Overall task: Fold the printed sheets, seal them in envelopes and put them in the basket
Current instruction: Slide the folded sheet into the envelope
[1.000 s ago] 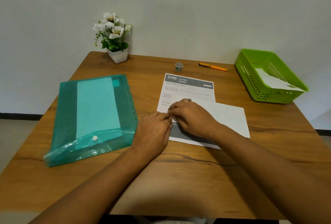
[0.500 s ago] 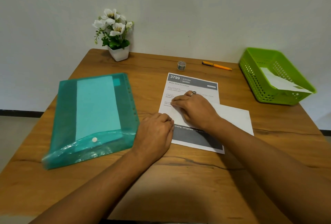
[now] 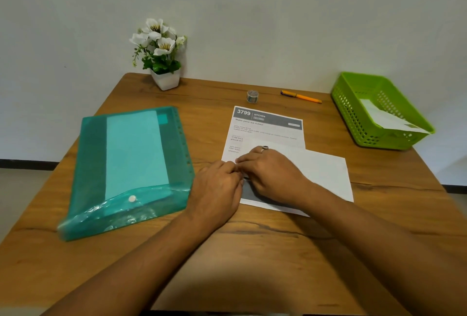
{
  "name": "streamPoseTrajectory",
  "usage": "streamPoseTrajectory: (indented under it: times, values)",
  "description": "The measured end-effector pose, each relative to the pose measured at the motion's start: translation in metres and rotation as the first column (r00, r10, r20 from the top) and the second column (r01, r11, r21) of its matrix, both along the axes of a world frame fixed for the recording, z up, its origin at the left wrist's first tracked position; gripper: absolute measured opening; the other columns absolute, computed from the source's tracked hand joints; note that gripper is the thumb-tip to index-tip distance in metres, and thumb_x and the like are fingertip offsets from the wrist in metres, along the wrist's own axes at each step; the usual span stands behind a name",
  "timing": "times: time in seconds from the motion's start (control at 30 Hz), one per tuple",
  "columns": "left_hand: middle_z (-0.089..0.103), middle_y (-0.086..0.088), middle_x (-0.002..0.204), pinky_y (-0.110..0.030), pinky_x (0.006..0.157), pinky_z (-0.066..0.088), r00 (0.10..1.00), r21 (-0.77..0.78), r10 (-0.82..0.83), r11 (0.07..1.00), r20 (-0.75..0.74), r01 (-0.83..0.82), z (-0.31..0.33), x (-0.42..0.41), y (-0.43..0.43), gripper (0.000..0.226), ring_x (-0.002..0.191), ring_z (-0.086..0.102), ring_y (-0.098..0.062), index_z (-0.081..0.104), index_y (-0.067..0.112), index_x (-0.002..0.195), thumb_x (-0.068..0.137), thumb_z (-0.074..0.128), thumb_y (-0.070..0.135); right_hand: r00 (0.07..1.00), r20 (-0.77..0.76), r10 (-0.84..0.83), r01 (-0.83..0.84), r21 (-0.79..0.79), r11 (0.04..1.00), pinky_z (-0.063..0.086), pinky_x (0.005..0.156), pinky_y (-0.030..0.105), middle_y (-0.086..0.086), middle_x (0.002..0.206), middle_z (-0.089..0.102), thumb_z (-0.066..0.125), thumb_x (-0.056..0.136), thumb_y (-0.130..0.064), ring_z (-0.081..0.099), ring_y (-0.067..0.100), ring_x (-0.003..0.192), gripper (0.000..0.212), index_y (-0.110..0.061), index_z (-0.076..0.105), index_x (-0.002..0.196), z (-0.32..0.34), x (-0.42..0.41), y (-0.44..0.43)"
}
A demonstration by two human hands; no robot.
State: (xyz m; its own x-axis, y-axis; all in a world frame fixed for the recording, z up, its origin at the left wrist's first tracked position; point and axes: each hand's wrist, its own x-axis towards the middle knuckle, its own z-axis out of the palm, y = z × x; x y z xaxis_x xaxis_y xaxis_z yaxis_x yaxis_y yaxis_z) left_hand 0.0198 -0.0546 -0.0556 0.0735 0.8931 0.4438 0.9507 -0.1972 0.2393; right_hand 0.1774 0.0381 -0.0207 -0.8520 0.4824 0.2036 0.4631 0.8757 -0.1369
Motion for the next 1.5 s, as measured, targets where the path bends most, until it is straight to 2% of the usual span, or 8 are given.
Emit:
streamPoseTrajectory:
  times: [0.23,0.5,0.63,0.77,0.93,1.27,1.4,1.5]
  values:
    - [0.070,-0.001,0.094,-0.043,0.069,0.052,1.000,-0.004,-0.012,1.000,0.002,0.012,0.000,0.000,0.000,0.021,0.085,0.061,-0.021,0.078,0.013,0.095,0.095,0.060,0.023,0.998,-0.049,-0.031,0.032,0.036,0.999,0.056,0.082,0.037,-0.006,0.124,0.075,0.063,0.097,-0.019,0.065,0.021,0.107,0.028,-0.020,0.077,0.121,-0.011,0.005,0.012]
    - [0.070,0.001,0.095,-0.041,0.069,0.052,1.000,0.003,-0.018,1.000,-0.004,0.018,-0.002,0.000,0.000,0.019,0.086,0.062,-0.020,0.079,0.015,0.098,0.094,0.062,0.023,0.980,-0.103,-0.172,0.178,0.052,0.983,0.056,0.084,0.038,-0.006,0.126,0.074,0.056,0.104,-0.029,0.066,0.021,0.111,0.028,-0.022,0.077,0.122,-0.015,-0.006,0.041]
    - [0.071,0.003,0.096,-0.039,0.069,0.052,1.000,0.004,-0.005,1.000,0.004,0.005,-0.001,0.000,0.000,0.018,0.085,0.062,-0.019,0.079,0.016,0.096,0.093,0.064,0.024,0.971,-0.056,-0.233,0.235,0.030,0.972,0.058,0.084,0.042,-0.005,0.125,0.075,0.056,0.104,-0.029,0.066,0.025,0.110,0.027,-0.022,0.078,0.117,-0.008,-0.015,0.047]
    - [0.071,0.003,0.096,-0.039,0.070,0.054,1.000,0.007,0.000,1.000,0.014,0.000,0.001,0.001,-0.002,0.016,0.085,0.062,-0.018,0.080,0.016,0.096,0.093,0.066,0.023,0.985,0.019,-0.173,0.172,0.066,0.983,0.056,0.084,0.042,-0.004,0.114,0.076,0.053,0.101,-0.026,0.065,0.023,0.103,0.026,-0.020,0.077,0.106,-0.005,-0.011,0.023]
    - [0.071,0.001,0.094,-0.039,0.069,0.053,1.000,0.009,0.017,1.000,-0.004,-0.017,0.000,0.002,-0.001,0.017,0.084,0.062,-0.019,0.079,0.015,0.094,0.094,0.064,0.024,0.995,-0.013,-0.099,0.099,0.040,0.994,0.056,0.083,0.039,-0.003,0.117,0.076,0.059,0.095,-0.021,0.065,0.022,0.101,0.022,-0.017,0.077,0.107,-0.009,0.003,-0.005]
    - [0.071,0.002,0.098,-0.039,0.071,0.054,1.000,0.001,0.005,1.000,0.006,-0.005,-0.003,0.002,-0.001,0.016,0.088,0.063,-0.017,0.080,0.015,0.099,0.091,0.067,0.022,0.977,-0.016,-0.213,0.214,0.112,0.970,0.057,0.078,0.040,-0.004,0.119,0.077,0.056,0.101,-0.027,0.070,0.025,0.101,0.028,-0.020,0.080,0.114,-0.008,-0.009,0.033]
    - [0.071,0.001,0.098,-0.039,0.071,0.054,1.000,-0.008,0.013,1.000,-0.006,-0.013,-0.003,0.002,-0.002,0.018,0.087,0.063,-0.019,0.079,0.014,0.099,0.092,0.065,0.024,0.956,0.023,-0.293,0.291,0.053,0.955,0.058,0.081,0.043,-0.002,0.117,0.077,0.052,0.104,-0.029,0.068,0.025,0.101,0.028,-0.020,0.078,0.110,-0.006,-0.018,0.044]
    - [0.071,0.002,0.099,-0.038,0.072,0.053,1.000,-0.011,0.020,1.000,-0.004,-0.020,-0.003,0.003,-0.004,0.020,0.087,0.063,-0.018,0.079,0.014,0.099,0.094,0.063,0.026,0.950,0.083,-0.300,0.301,-0.002,0.954,0.052,0.096,0.044,0.002,0.129,0.070,0.051,0.103,-0.034,0.061,0.026,0.117,0.030,-0.021,0.069,0.122,0.000,-0.015,0.036]
